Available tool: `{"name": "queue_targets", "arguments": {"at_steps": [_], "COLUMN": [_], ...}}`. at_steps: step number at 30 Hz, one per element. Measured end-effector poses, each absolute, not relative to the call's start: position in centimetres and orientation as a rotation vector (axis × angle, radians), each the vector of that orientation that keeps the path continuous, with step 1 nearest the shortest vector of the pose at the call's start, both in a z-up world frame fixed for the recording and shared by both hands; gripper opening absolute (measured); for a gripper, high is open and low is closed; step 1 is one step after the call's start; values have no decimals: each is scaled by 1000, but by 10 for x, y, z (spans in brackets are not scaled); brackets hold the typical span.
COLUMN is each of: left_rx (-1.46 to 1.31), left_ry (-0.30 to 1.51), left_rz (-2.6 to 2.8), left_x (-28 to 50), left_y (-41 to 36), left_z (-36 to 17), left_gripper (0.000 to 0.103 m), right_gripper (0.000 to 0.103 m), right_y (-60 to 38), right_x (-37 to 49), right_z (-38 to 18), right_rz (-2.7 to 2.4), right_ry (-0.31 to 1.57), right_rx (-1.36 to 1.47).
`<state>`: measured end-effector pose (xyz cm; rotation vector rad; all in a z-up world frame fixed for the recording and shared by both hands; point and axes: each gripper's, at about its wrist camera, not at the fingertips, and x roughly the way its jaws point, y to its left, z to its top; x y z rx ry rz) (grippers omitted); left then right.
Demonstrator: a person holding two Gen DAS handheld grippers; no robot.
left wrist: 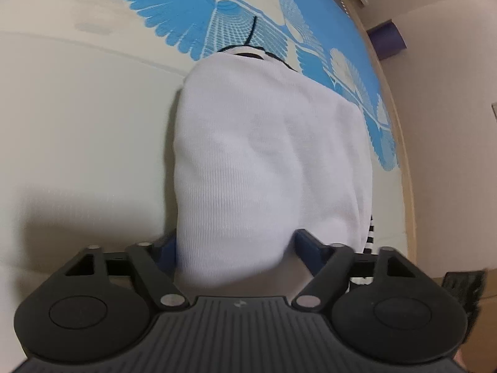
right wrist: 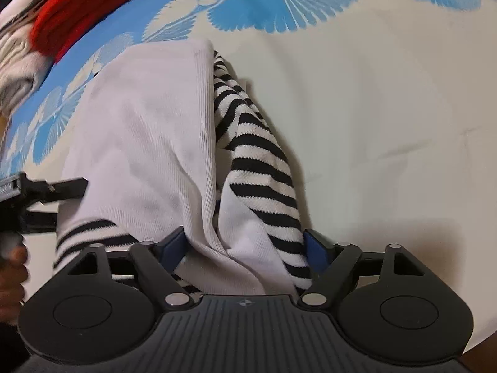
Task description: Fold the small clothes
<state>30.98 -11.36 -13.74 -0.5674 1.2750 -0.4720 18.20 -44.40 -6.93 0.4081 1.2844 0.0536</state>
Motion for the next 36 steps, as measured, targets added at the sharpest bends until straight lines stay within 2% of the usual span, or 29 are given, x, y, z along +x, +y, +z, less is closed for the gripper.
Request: {"name": "queue_targets", "arguments": {"at_steps": [1,2,4,5,7,13,15,16,17,18,20,22,27,29,31,34,36], "left_rx": [-555,-549,-539,-540,-507,-466,-451,-435,-414,-392,-379,-412,-312,-334,-346,-287,-153], "left_ry": [1265,1256,1230,1208,1129,967,969,986,1014,1045,1083,1115,1242,1248,1217,1173,1240], "left_rz": [-478,-483,-507,-517,-522,-467,-428,-393,-324,-253,-203,-237,-290,-301,-311,-407,-405], "left_x": [311,312,315,315,316,311,312,315,317,318,312,306,287,280,273,257,248], "left_y": [-116,-116,-115,-113,-106,-45,-18,-8,1,10,23,28,24,31,37,38,28], "left_z": [-136,-135,-125,-117,-94,-44,-45,-50,-57,-63,-69,-69,-92,-92,-79,-65,-79], "left_gripper": [67,55,41,38,37,38,44,53,59,59,59,59,62,63,61,60,62], "right_gripper": [53,39,26,21,19,17,17,17,19,22,36,42,42,34,33,33,35], "right_y": [-443,-442,-439,-437,-432,-385,-364,-354,-345,-337,-323,-318,-315,-310,-308,-312,-312], "right_x": [183,185,186,186,186,199,205,208,211,213,219,220,219,217,216,211,208], "right_z": [-70,-70,-70,-70,-67,-41,-38,-39,-41,-46,-58,-65,-65,-69,-68,-54,-48], "right_rz": [66,75,83,89,96,206,253,270,276,271,230,213,193,187,173,173,213], "right_ry": [1280,1275,1263,1257,1235,1100,1077,1078,1092,1117,1189,1219,1230,1252,1245,1205,1196], "right_rx": [434,457,462,460,478,519,534,528,516,504,445,406,415,386,390,423,415]}}
